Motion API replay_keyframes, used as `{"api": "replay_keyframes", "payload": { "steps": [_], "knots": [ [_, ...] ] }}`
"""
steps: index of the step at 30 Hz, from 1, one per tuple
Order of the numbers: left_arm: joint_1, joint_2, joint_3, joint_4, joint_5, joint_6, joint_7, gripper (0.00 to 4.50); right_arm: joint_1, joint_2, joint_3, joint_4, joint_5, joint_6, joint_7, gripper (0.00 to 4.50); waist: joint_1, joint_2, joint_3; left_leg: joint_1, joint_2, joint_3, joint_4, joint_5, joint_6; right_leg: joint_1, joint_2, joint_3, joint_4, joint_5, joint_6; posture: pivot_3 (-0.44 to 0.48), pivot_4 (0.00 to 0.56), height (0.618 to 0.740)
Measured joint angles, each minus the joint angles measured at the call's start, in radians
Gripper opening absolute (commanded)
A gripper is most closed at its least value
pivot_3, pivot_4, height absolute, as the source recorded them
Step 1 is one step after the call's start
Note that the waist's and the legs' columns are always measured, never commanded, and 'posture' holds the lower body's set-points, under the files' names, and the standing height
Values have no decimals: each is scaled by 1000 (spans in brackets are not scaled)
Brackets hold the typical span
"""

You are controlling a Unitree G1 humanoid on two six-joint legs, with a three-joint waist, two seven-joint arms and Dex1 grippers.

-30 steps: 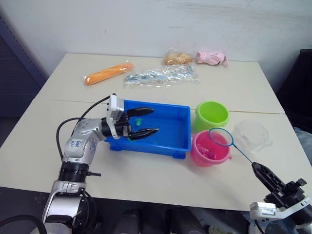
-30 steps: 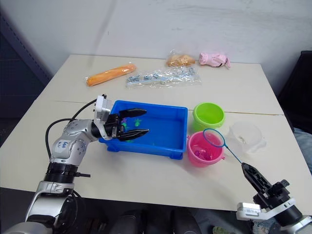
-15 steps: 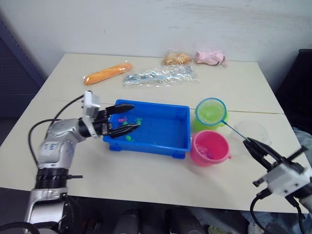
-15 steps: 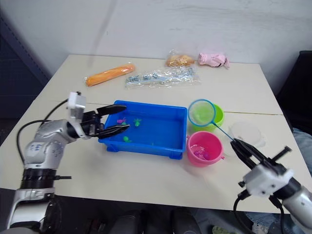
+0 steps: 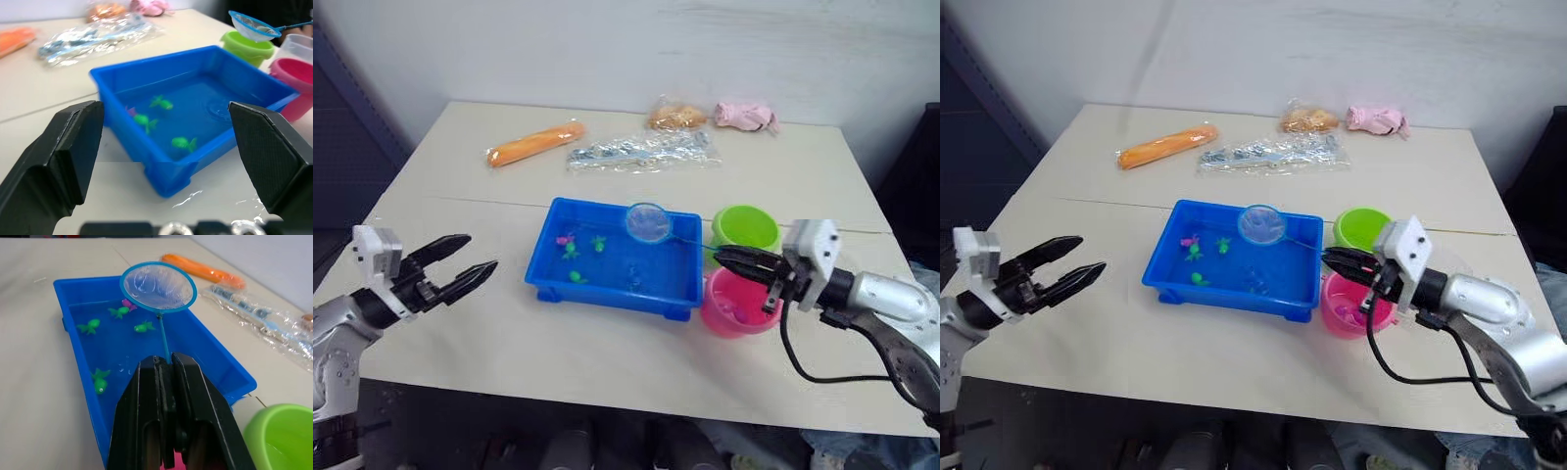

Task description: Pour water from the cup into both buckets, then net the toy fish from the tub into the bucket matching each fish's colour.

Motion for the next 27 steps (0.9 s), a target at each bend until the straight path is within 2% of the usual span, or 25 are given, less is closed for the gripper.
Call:
{"api": "replay_keyframes", "payload": {
  "steps": [5,11,15,20,27],
  "knots": [
    [21,4,19,-27,-9,6,29,4356,-220,92,147,75,-91,158,41,0,-2,1,0,-1,0,0,-1,0,0,-2,0,0,1,0,0,0,150,740],
    [0,17,4,-37,-11,25,40,4356,-337,206,231,125,-164,253,51,0,-2,1,0,-4,0,0,-1,0,0,-5,0,0,0,0,0,0,150,740],
    [-66,77,-23,-24,-10,32,29,4356,-440,313,288,167,-231,313,42,0,-3,1,0,-6,0,0,0,0,-1,-8,0,0,2,0,-1,0,150,740],
    [-112,114,-52,61,7,22,0,4356,-507,386,299,201,-272,387,36,0,-6,1,0,-16,0,1,1,2,-5,-20,0,0,5,1,-1,0,150,740],
    [-145,127,-84,113,20,2,-21,4356,-568,470,368,219,-349,438,25,0,-8,0,0,-17,0,2,1,3,-6,-20,0,0,6,1,-1,0,150,740]
  ]
}}
